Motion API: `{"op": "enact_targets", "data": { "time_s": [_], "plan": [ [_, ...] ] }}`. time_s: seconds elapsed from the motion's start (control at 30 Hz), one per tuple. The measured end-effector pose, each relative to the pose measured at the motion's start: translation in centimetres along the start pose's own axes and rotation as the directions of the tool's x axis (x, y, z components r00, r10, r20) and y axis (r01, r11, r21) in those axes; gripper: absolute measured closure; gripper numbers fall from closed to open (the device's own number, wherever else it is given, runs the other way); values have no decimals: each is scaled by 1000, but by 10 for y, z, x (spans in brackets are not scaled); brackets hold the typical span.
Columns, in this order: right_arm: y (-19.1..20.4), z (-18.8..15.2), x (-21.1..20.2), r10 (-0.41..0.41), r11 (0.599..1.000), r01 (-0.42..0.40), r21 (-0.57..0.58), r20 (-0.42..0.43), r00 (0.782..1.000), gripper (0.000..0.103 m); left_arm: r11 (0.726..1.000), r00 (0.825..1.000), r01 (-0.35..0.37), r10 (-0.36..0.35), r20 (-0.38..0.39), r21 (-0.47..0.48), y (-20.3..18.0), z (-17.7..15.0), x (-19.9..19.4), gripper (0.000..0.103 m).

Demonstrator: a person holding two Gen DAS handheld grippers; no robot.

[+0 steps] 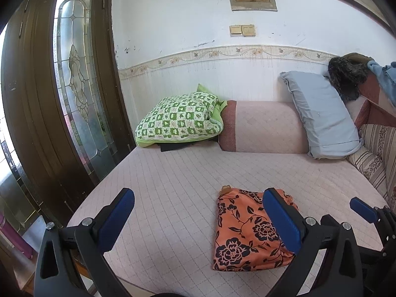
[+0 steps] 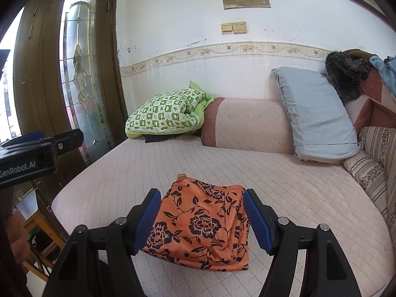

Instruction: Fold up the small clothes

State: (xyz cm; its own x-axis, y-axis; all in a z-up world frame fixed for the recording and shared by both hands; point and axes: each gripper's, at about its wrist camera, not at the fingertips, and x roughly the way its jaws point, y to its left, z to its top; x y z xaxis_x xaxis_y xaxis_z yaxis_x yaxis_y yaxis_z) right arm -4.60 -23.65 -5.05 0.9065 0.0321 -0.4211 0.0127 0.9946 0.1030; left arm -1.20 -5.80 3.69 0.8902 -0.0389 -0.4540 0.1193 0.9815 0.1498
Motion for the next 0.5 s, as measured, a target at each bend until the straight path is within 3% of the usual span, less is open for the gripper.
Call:
{"op": "enact_targets", "data": {
  "time_s": [0.5],
  "plan": [
    [17,18,-7,1,1000,0,-27,32,999,31,1000,998,21,-21,54,-15,12,12,-19,0]
  ]
}}
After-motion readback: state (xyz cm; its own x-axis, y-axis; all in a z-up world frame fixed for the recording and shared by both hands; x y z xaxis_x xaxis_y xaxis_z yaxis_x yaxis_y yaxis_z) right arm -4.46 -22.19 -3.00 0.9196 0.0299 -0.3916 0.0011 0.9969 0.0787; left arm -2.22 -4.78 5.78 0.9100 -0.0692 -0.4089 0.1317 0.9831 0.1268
